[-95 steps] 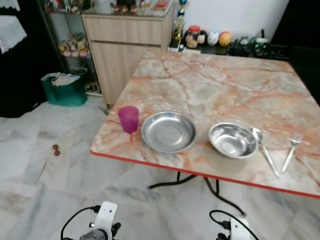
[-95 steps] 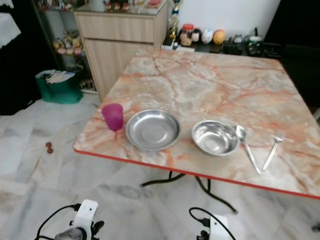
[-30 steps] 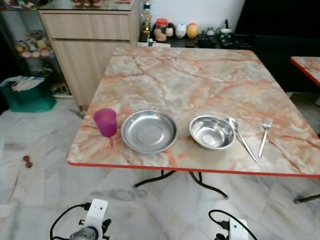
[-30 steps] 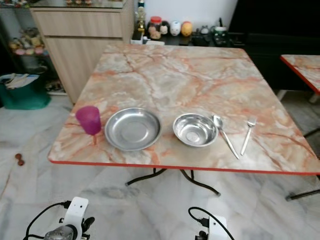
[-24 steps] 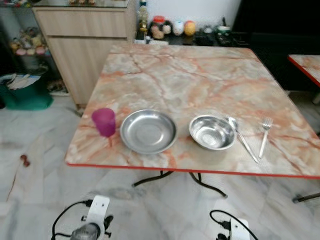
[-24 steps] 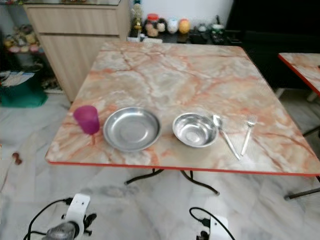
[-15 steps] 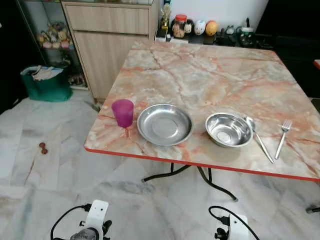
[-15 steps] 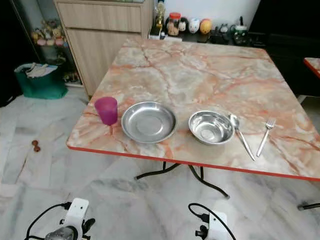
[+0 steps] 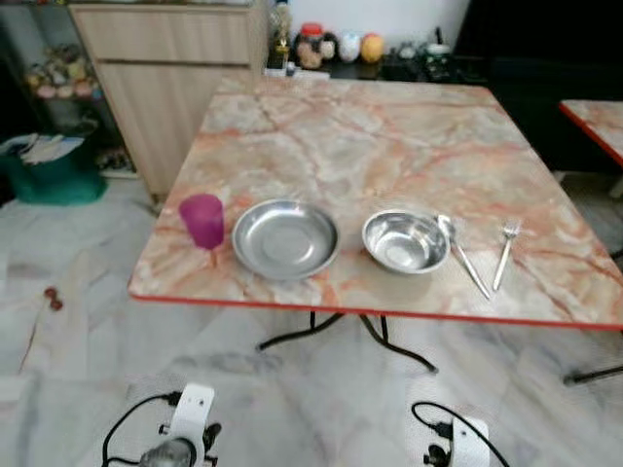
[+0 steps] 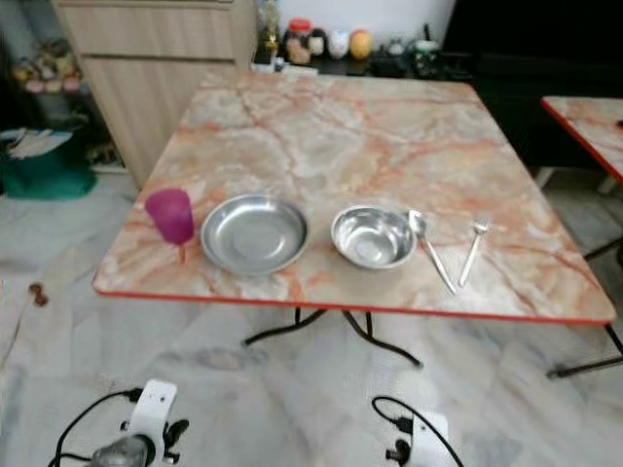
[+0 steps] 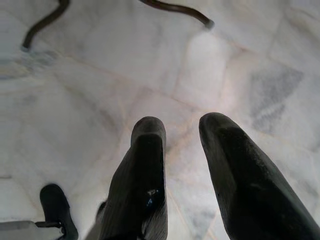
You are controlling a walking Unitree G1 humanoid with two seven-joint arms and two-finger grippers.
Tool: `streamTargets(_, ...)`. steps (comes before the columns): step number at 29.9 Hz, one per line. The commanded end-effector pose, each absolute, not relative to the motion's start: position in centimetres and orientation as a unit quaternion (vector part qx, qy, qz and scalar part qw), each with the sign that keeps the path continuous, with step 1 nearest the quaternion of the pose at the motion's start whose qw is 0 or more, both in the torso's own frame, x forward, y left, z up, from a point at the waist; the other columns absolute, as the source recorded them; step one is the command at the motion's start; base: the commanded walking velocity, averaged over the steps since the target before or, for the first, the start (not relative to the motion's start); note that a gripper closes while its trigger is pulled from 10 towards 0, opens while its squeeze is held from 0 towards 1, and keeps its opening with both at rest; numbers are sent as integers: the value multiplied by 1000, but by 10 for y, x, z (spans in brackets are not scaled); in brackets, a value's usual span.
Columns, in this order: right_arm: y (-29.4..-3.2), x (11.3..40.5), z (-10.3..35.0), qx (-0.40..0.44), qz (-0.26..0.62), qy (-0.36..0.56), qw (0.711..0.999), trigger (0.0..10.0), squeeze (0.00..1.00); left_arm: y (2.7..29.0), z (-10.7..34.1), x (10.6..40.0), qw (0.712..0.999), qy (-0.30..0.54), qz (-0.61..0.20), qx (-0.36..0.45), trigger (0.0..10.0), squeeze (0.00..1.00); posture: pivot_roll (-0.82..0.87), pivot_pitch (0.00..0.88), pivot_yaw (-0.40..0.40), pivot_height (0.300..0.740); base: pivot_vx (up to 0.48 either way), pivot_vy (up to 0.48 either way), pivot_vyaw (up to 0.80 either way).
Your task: Setting the table
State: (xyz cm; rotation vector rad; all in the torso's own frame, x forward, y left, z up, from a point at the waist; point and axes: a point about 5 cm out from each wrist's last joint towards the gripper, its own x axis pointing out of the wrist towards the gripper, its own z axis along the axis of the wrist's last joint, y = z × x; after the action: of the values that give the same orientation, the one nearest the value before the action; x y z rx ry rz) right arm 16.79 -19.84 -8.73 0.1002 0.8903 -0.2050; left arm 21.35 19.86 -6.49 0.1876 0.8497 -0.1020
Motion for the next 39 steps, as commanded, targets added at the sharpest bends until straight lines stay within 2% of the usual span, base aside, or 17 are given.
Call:
streamTargets(1,-199,164,-89,50,-103,432,895,10000,0,201,-67,210,902,420,-48,94,10000,0,56,0,-41,740,0,0,0)
streamTargets(9,-198,164,-89,46,-97,432,896,10000,0,201,-59,222,916,384,-49,105,10000,0,57,0,-37,740,0,0,0)
streamTargets(14,-201,158,-91,43,-102,436,893,10000,0,212,-46,233,937,335,-31,97,10000,0,51,0,-31,740,0,0,0)
streamTargets(21,-202,153,-92,43,-100,439,892,10000,0,228,-32,232,962,253,-33,100,10000,0,56,0,-31,740,0,0,0)
streamTargets(23,-203,152,-92,44,-101,439,892,10000,0,233,-14,237,978,184,-28,94,10000,0,63,0,-33,740,0,0,0)
streamTargets(25,-203,152,-92,45,-102,438,892,10000,0,234,-3,241,984,152,-25,92,10000,0,63,0,-34,740,0,0,0)
streamTargets(27,-203,152,-92,45,-100,438,892,10000,0,226,25,242,991,92,-33,96,10000,0,72,0,-36,740,0,0,0)
streamTargets(34,-205,154,-91,44,-100,437,893,10000,0,218,56,235,996,33,-16,81,10000,0,71,0,-43,740,0,0,0)
streamTargets(39,-206,154,-91,39,-98,442,891,10000,0,207,105,257,998,-41,-3,55,10000,0,93,0,-58,740,0,0,0)
